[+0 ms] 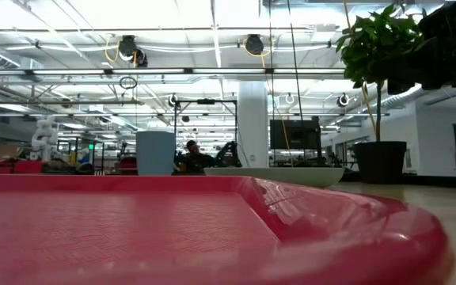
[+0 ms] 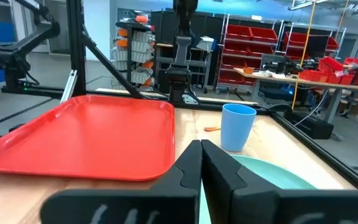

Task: Pick and place plate/cup/fork/spoon on tray
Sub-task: Put the blue cup on the tray

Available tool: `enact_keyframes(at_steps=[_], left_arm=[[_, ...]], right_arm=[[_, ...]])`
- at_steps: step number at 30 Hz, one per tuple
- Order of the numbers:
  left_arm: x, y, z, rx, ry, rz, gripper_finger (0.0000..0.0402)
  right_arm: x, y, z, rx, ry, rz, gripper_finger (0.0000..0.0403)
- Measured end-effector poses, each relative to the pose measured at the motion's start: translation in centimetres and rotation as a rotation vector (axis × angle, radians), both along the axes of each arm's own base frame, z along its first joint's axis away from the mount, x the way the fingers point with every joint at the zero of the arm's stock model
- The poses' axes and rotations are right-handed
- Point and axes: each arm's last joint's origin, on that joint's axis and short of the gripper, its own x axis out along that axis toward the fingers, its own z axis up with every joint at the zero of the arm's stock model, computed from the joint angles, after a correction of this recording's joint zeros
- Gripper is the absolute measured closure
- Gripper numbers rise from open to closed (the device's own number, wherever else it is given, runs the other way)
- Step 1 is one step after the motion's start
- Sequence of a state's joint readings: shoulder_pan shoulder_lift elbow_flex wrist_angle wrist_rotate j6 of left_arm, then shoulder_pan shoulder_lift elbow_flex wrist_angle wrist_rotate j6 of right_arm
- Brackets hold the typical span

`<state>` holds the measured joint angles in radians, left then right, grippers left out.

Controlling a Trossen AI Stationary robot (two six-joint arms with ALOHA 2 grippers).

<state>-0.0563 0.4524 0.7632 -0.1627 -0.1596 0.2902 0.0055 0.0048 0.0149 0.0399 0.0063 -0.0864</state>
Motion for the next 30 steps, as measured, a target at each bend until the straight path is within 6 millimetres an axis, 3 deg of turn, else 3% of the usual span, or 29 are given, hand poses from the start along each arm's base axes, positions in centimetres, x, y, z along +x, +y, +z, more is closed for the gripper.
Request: enact_keyframes(at_steps=[7, 11, 17, 30], left_arm=[[2.6, 0.4, 3.6, 0.011, 0.232, 0.048, 0.0360], [4.8, 1.3, 3.9, 0.004, 0.379, 0.110, 0.0360], [8.3, 3.8, 1.2, -0.057, 0.660, 0.229, 0.0360], [15.3, 8.6, -7.3, -0.259, 1.127, 0.176, 0.0359]], right_arm=[[0.0, -0.3, 0.1, 0.091, -0.020, -0.097, 0.0403], [0.0, -0.3, 0.4, 0.110, -0.045, -0.096, 0.0403], [0.0, -0.3, 0.5, 0.175, -0.061, -0.090, 0.0403], [0.0, -0.3, 0.5, 0.315, -0.068, -0.078, 0.0403]])
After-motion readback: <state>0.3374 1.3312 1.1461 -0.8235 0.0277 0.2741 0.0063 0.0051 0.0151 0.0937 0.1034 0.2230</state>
